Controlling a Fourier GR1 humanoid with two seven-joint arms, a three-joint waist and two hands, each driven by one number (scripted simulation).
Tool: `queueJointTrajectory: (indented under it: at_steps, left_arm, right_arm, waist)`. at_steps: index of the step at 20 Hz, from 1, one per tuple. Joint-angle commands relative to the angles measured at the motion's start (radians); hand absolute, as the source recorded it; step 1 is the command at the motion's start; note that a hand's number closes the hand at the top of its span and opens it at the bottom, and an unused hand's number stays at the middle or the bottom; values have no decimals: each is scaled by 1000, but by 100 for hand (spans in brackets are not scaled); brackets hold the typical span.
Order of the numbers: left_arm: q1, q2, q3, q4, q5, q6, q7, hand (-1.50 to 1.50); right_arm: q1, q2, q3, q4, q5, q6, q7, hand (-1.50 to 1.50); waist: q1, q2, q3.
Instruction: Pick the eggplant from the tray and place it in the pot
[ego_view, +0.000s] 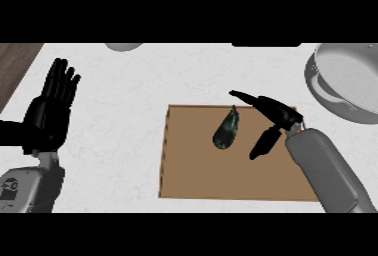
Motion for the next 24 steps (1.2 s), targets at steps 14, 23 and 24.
queueJointTrajectory:
  at_steps: [14, 23, 24]
  left_arm:
    - [-74, -36, 37, 55, -41, -19, 10, 0]
    - [-13, -12, 59, 21, -21, -72, -14, 0]
    - [-34, -49, 32, 39, -54, -30, -2, 0]
  right_arm:
    - [-73, 172, -38, 300, 192, -167, -103, -150]
    - [-150, 224, -22, 391, 248, -232, -256, 150]
    - [-98, 218, -10, 283, 241, -196, -229, 150]
  waist:
    - [2, 2, 0]
    - [14, 4, 0]
    - [-2, 0, 0]
